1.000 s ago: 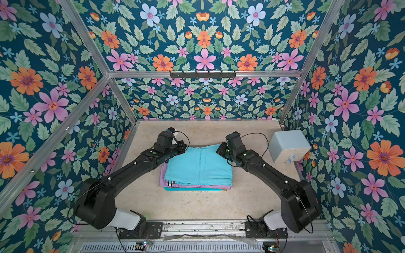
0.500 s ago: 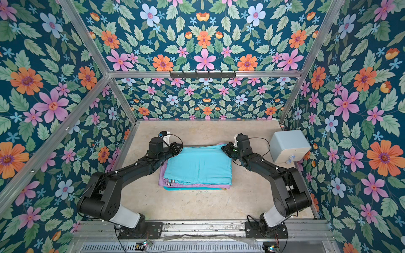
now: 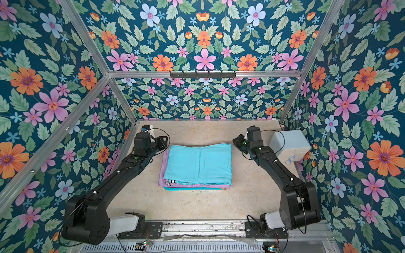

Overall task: Put the folded long pants in the basket
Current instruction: Place the long pant in the basket, then reset both arms

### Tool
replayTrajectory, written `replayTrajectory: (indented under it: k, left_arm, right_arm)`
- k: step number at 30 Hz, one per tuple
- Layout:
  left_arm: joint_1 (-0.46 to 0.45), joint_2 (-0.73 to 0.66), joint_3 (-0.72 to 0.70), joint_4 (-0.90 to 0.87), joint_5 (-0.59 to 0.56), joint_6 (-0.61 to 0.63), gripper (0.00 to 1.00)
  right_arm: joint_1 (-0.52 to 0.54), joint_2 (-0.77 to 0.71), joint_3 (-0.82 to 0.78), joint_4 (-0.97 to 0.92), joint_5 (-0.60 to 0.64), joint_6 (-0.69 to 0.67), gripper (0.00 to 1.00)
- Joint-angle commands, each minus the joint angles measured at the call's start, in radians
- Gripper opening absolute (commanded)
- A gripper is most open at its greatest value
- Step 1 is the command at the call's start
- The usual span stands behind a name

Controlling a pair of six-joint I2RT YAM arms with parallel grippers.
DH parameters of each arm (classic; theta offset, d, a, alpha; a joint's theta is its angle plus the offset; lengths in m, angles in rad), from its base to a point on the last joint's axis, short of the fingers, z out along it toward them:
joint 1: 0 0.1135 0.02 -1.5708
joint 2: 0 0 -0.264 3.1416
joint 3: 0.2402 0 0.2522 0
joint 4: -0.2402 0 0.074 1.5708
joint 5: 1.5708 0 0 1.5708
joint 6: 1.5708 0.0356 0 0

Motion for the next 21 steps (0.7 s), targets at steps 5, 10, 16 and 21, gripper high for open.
replayTrajectory:
  k: [5, 10, 16, 21]
  left_arm:
    - [0.012, -0.169, -0.207, 0.035, -0.649, 0.115, 0.93]
    - [0.013, -0.165, -0.439, 0.428, -0.675, 0.329, 0.95]
    - [0.013, 0.052, -0.523, 0.701, -0.618, 0.425, 0.99]
    - [0.029, 0.225, -0.557, 1.042, -0.499, 0.567, 0.99]
  right_arm:
    - [-0.046, -0.110, -0.166, -0.100, 0.540, -0.329, 0.71]
    - [-0.046, -0.194, -0.427, 0.185, 0.686, -0.506, 0.82]
    - [-0.052, -0.140, -0.605, 0.574, 0.733, -0.592, 0.83]
    - [-0.071, -0.049, -0.673, 0.932, 0.700, -0.684, 0.84]
